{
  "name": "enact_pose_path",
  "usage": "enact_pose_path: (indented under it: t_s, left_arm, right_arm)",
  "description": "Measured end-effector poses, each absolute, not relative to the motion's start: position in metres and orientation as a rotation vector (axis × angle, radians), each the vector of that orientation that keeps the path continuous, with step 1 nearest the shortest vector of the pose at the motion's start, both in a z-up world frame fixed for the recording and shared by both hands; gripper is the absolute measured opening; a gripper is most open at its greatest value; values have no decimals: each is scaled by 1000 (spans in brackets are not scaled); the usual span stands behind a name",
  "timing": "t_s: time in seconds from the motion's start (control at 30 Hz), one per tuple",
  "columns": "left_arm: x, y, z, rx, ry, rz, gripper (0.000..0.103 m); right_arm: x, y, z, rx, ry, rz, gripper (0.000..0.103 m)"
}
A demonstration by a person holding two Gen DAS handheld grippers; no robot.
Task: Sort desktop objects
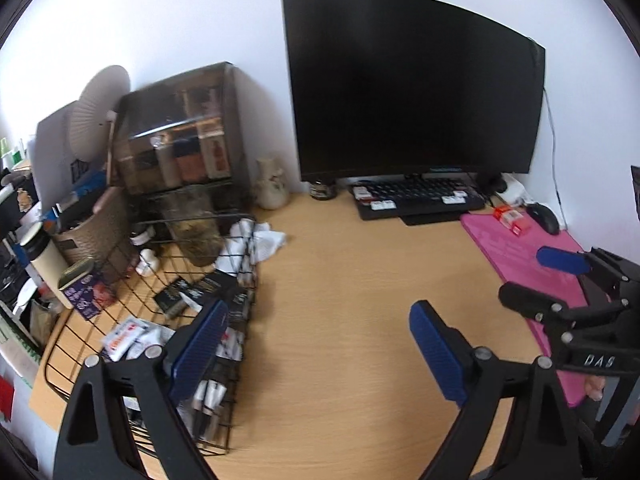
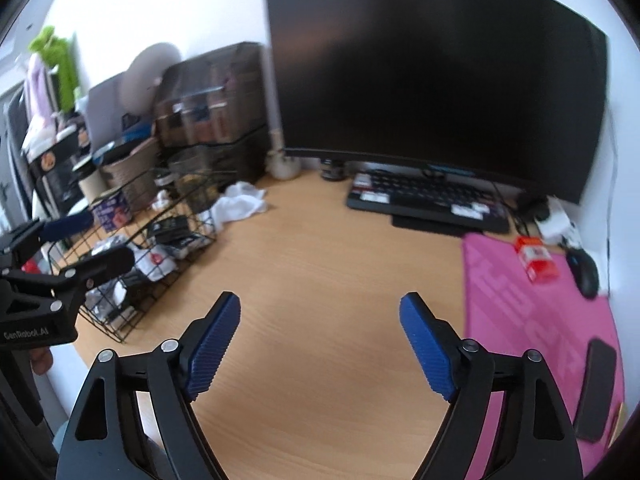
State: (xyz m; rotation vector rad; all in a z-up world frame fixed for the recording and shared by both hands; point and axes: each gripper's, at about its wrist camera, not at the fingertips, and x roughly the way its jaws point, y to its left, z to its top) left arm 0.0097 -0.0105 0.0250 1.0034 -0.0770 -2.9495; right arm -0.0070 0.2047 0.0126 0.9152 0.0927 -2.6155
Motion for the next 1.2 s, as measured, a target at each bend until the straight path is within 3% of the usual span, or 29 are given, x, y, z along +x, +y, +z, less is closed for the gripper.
enact_pose_path:
  t_s: [0.2,1.2]
  left_arm:
    - [14,8,22,1019,-120,-2969,92]
    - [13,9,22,1029,-127,-2996,92]
  right_arm:
    - [-2,226,9,931,83,-2682,90]
    - [0,219,6,936,86,-2663,91]
